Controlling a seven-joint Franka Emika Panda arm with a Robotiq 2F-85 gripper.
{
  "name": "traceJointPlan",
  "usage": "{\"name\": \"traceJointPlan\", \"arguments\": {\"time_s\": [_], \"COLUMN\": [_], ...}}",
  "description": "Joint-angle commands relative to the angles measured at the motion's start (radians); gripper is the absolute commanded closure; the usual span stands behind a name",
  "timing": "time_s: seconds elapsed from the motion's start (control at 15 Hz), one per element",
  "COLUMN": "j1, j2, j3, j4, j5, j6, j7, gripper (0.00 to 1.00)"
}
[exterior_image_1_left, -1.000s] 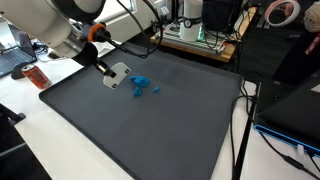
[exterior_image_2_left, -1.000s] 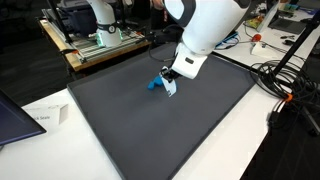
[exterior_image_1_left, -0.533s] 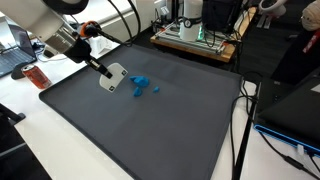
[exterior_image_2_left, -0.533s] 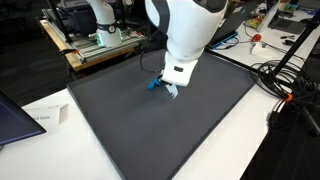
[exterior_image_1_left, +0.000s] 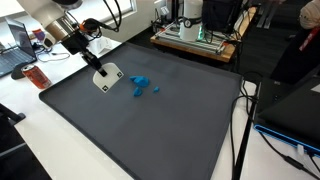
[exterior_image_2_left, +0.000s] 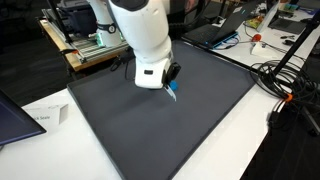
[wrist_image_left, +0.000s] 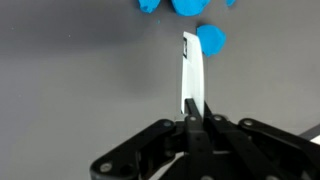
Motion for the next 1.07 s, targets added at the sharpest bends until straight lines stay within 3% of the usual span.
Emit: {"name": "traceJointPlan", "arguments": {"time_s": [0.0,0.53,1.0], "j1": [-0.059,-0.08,-0.04], "j2": [-0.147,-0.327,-0.42], "j3": [0.032,0.029,-0.016], "j4": [-0.239,-0.571,-0.707], "j5": [0.126,0.39,0.599], "j6": [0.124,0.283,0.334], "j7": [-0.126,-0.379,-0.515], "gripper": [0.99,0.99,0.99]}}
